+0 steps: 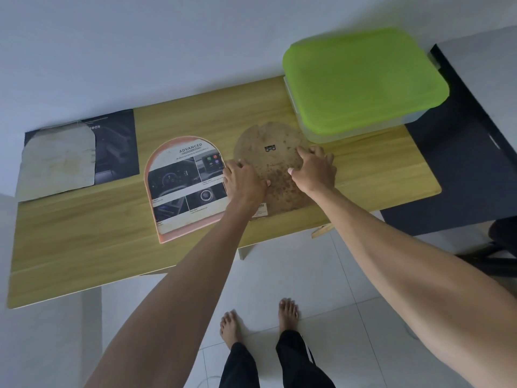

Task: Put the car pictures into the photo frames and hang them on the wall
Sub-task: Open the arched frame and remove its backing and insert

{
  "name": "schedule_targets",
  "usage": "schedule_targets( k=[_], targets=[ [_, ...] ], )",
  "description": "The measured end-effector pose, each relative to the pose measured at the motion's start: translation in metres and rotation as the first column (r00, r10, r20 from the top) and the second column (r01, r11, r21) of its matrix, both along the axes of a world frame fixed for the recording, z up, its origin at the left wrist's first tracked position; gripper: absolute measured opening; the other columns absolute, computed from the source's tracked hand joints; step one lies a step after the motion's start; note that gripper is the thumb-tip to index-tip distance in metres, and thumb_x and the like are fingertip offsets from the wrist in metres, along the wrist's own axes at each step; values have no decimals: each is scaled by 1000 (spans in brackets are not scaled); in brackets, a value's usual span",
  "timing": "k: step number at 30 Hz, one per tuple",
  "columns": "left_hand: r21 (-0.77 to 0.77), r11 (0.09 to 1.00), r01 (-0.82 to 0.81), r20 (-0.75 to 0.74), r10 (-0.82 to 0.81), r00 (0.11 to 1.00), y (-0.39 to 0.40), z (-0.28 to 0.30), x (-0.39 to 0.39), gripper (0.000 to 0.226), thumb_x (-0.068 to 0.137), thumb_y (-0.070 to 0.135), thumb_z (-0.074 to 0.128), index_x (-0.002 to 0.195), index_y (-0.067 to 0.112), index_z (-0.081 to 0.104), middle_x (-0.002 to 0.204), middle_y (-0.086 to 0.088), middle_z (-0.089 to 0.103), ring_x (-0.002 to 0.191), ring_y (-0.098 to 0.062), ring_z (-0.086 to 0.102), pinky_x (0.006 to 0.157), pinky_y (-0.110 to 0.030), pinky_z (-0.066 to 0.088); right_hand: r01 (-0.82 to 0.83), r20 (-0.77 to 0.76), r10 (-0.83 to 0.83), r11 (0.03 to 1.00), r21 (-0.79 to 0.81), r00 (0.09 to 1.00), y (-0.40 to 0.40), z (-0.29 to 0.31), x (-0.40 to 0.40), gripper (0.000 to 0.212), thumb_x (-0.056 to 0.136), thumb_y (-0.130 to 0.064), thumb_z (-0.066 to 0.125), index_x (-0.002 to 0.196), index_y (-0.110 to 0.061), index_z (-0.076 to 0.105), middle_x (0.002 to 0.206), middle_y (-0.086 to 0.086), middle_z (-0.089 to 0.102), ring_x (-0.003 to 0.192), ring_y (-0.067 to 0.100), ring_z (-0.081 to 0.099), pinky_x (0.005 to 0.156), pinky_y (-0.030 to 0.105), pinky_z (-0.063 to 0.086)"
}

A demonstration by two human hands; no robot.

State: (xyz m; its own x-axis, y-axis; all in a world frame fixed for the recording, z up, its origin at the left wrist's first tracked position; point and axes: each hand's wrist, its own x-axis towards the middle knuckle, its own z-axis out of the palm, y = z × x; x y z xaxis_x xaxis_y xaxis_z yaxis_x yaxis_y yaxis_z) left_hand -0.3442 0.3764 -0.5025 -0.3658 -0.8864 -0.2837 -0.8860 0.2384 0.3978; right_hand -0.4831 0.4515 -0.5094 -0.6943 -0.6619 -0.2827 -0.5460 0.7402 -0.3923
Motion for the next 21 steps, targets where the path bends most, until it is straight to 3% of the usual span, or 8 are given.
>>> schedule_targets(
  k=[5, 10, 13, 18, 21],
  targets=[
    [-10, 997, 70, 86, -69, 994, 9, -5, -1, 54, 93, 41, 67, 121, -4, 62, 144, -22, 33, 135, -39, 32, 115, -46, 33, -5, -60, 8, 999, 49, 998, 0, -2, 8, 47, 95, -39, 64, 140, -27, 54, 149, 7, 34, 136, 32, 33, 105, 48, 37],
    [-38, 997, 71, -14, -71, 997, 15, 5, 6, 46, 95, 30, 65, 128, -2, 56, 140, -18, 37, 131, -36, 36, 103, -45, 44, 21, -82, -15, 997, 69, 997, -5, 8, 16, 40, 95, -35, 66, 132, -23, 58, 147, 9, 38, 135, 33, 34, 103, 48, 38],
    [-112, 993, 38, -121, -52, 991, 6, 18, 23, 42, 94, 27, 62, 128, 4, 55, 136, -15, 42, 125, -33, 42, 93, -43, 49, 19, -73, -21, 999, -26, 997, -13, 23, 27, 43, 96, -29, 66, 137, -22, 57, 146, 11, 43, 136, 34, 37, 104, 48, 42],
    [-100, 982, -163, -180, 143, 973, -29, 27, 73, 46, 93, 36, 64, 127, 6, 54, 130, -17, 50, 121, -35, 46, 98, -45, 46, -47, 78, 70, 964, -260, 995, -43, 45, 67, 42, 93, -17, 69, 134, -18, 61, 137, 10, 59, 129, 30, 53, 104, 41, 49],
    [-57, 964, -261, -182, 247, 952, -43, 25, 109, 60, 91, 35, 67, 136, 4, 44, 135, -18, 49, 125, -36, 45, 100, -48, 46, -103, 95, 137, 948, -300, 986, -62, 53, 101, 39, 92, -6, 66, 129, -14, 62, 133, 10, 63, 118, 26, 61, 94, 33, 54]
  ],
)
